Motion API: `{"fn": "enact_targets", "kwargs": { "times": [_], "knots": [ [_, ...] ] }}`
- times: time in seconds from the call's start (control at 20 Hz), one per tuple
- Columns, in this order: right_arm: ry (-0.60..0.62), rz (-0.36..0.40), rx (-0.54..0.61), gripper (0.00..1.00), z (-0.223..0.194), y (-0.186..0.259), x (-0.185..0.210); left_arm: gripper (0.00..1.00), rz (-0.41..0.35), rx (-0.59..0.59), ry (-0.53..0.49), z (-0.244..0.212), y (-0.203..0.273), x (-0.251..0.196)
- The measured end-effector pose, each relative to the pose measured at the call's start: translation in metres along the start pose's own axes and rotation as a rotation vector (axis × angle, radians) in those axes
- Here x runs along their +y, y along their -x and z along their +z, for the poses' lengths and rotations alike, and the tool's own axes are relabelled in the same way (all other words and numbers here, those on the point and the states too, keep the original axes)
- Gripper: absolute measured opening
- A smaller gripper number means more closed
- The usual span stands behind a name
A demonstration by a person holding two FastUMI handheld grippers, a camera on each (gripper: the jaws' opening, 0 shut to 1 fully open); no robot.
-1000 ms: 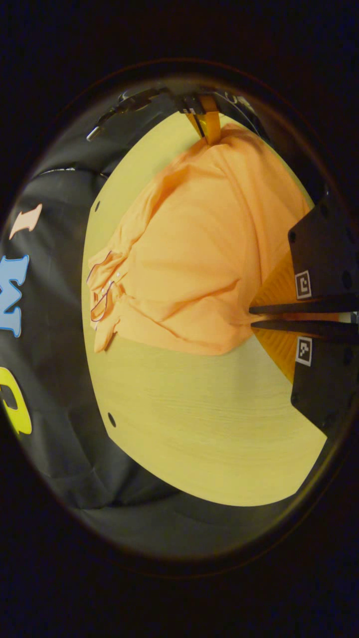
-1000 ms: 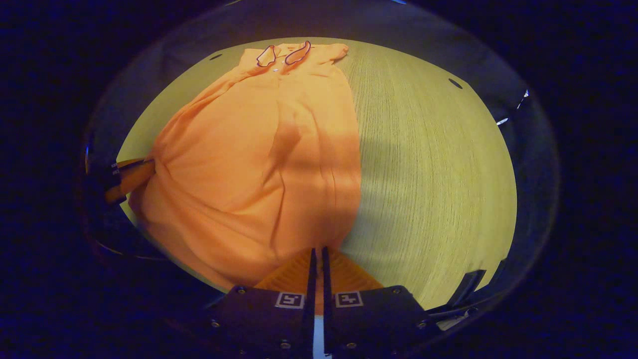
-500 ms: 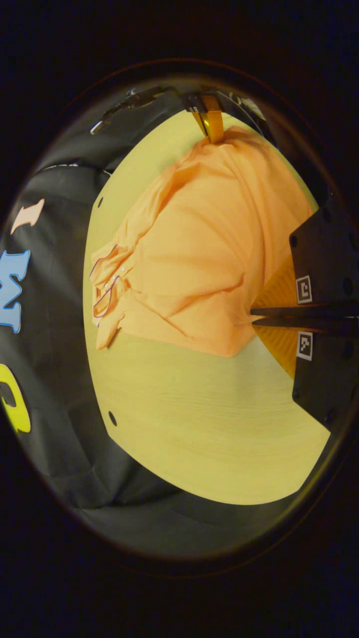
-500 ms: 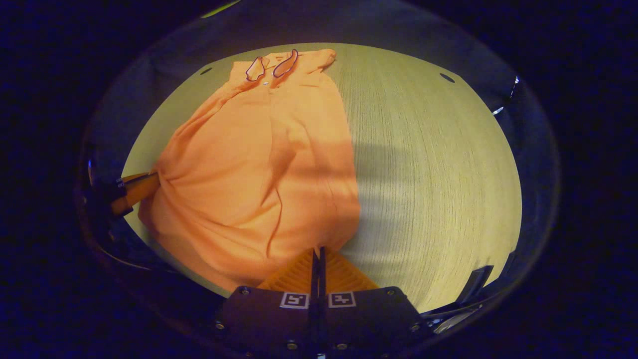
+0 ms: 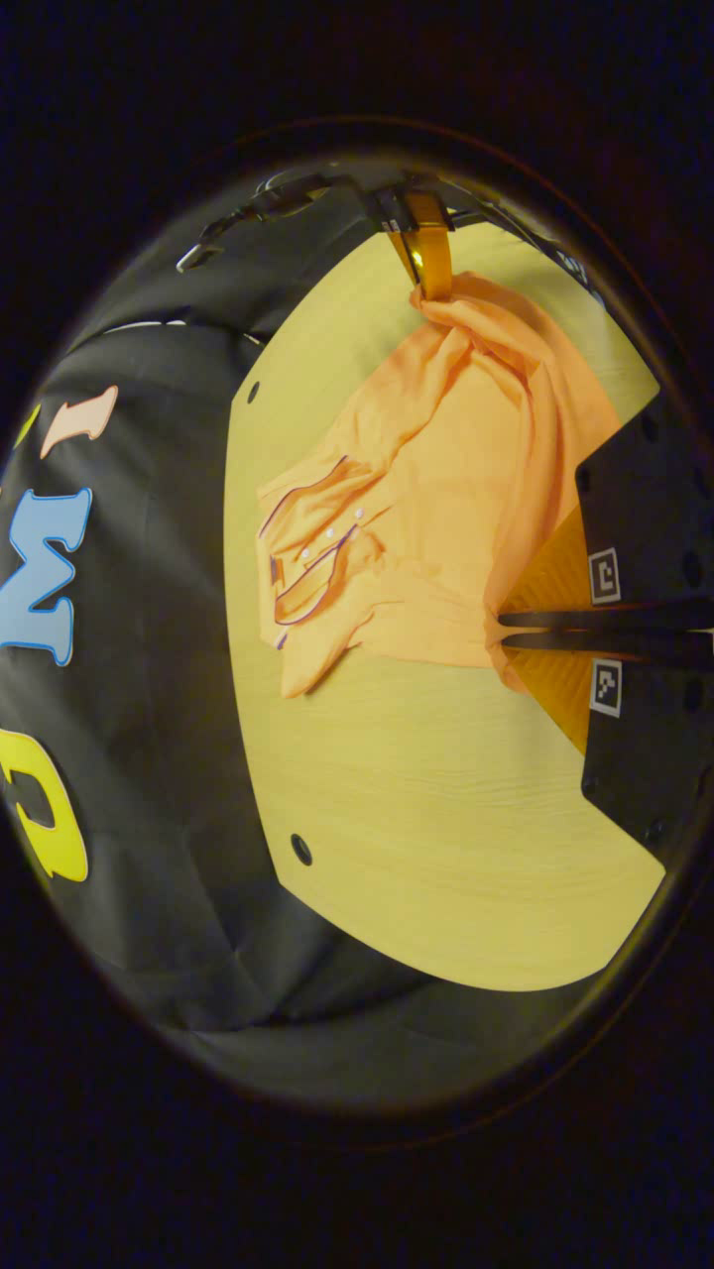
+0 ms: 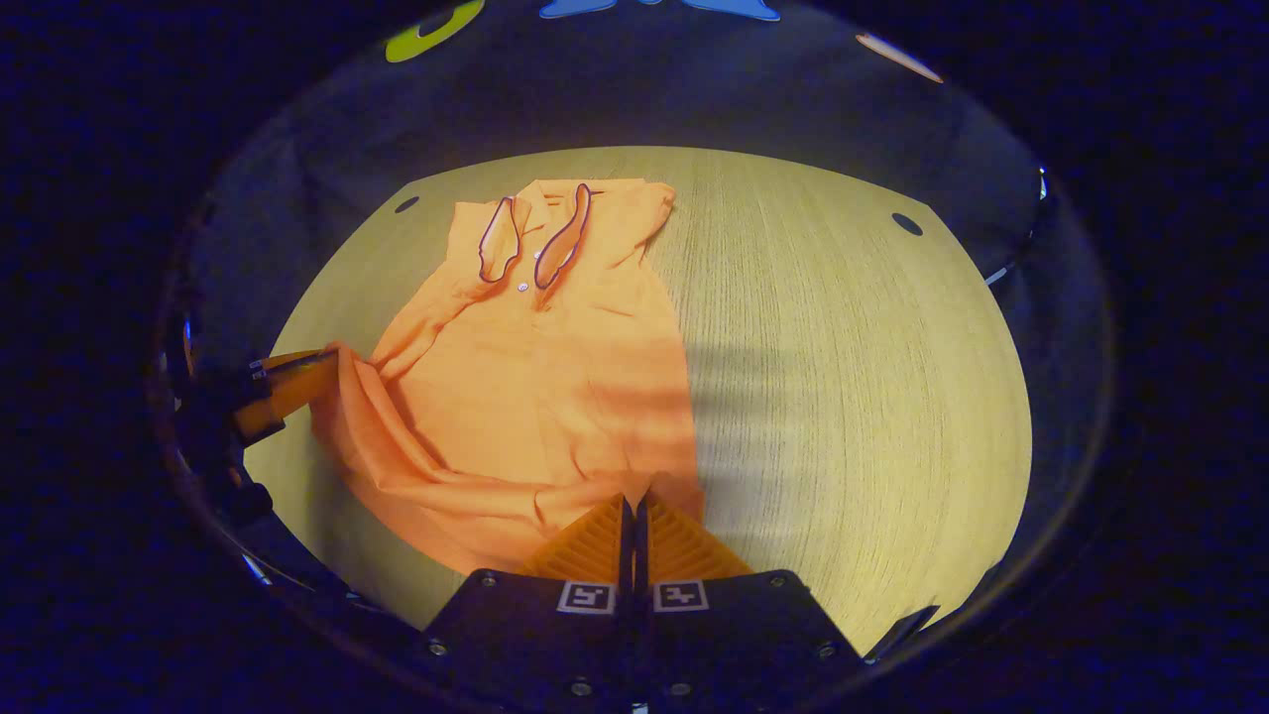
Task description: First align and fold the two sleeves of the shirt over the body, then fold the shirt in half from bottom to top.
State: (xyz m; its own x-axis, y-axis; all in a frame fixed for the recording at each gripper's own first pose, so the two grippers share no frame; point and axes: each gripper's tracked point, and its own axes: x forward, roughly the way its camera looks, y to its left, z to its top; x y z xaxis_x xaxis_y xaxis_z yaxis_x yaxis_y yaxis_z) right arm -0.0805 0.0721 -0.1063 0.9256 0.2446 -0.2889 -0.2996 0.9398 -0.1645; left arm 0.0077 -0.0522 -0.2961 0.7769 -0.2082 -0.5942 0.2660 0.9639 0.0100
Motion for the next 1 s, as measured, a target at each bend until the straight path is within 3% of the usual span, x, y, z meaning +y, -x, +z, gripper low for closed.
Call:
{"fn": "enact_targets", "kwargs": {
  "times": [0.25, 0.5, 1.0],
  "knots": [
    [-0.005, 0.001, -0.091, 0.00, 0.073, -0.019, -0.013, 0.08, 0.007, -0.059, 0.009, 0.051, -0.034, 0.018],
    [-0.026, 0.011, -0.209, 0.00, 0.173, -0.042, -0.034, 0.06, -0.013, -0.140, 0.004, 0.127, -0.085, 0.029],
    [-0.004, -0.004, -0.377, 0.00, 0.297, -0.081, -0.052, 0.06, 0.031, -0.229, 0.059, 0.232, -0.164, 0.073]
  ]
}}
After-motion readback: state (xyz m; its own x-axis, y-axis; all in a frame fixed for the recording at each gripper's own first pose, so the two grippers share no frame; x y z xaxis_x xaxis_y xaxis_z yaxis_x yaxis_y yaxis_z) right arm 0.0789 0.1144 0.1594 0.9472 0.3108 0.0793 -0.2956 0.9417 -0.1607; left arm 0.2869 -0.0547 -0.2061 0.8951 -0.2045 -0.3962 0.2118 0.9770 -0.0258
